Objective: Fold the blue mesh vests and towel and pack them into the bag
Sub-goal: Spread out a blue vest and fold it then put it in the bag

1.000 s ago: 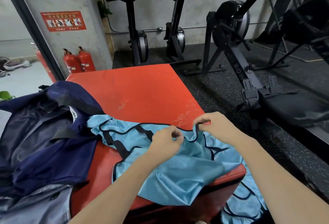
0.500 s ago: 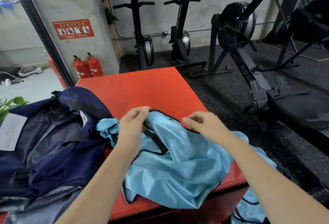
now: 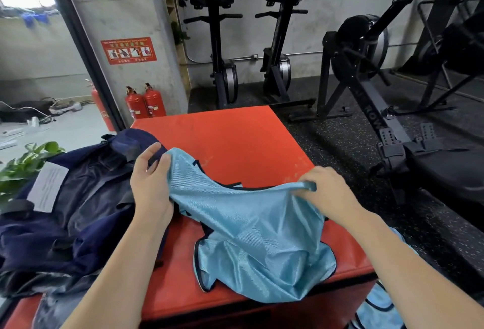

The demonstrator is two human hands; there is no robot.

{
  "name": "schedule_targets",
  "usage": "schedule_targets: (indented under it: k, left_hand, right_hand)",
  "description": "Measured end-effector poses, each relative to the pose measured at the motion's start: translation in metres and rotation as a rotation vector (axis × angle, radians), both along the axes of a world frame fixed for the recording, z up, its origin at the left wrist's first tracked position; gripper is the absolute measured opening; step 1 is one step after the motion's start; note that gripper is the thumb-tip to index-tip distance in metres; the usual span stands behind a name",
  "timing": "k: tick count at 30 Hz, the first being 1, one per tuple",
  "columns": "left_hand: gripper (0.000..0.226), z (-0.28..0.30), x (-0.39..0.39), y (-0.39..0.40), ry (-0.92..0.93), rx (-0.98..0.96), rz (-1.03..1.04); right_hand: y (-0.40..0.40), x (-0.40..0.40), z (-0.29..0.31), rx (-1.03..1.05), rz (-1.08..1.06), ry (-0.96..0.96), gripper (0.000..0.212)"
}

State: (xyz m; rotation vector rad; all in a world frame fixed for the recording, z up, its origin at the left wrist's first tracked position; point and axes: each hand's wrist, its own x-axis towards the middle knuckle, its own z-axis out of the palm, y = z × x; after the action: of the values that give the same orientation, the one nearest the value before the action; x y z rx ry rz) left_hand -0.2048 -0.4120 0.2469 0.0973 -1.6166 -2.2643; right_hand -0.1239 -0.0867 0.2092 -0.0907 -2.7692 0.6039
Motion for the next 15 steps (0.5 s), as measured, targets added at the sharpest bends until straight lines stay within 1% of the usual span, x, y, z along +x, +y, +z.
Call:
schedule_targets:
  k: [1,3,6,9,11,13,15]
  left_hand:
    - [0.027,0.000,0.001,-0.001,0.008,0.000,-0.025]
    - [0.028,0.005,0.002,-0.003,0.042,-0.015,-0.080]
    - [0.028,0.033,0.003,-0.005,0.103,-0.124,-0.109]
    - [0.028,0.090,0.007,-0.001,0.204,-0.201,-0.117]
    - [0.033,0.135,0.014,0.003,0.269,-0.248,-0.132]
    - [0.038,0.179,0.024,0.004,0.346,-0.318,-0.139]
    - [0.039,0.222,0.037,0.002,0.422,-0.362,-0.148]
  right_hand:
    - [0.004,0.000,0.000,0.005,-0.069,0.045,0.009]
    - [0.011,0.001,0.008,-0.071,-0.158,0.108,0.009]
    - [0.014,0.005,0.039,-0.146,-0.187,0.169,0.007]
    - [0.009,0.017,0.099,-0.149,-0.241,0.216,0.011]
    - [0.008,0.024,0.142,-0.173,-0.256,0.301,0.014]
    - [0.002,0.037,0.184,-0.237,-0.215,0.353,0.016]
    - [-0.009,0.056,0.225,-0.294,-0.154,0.417,0.013]
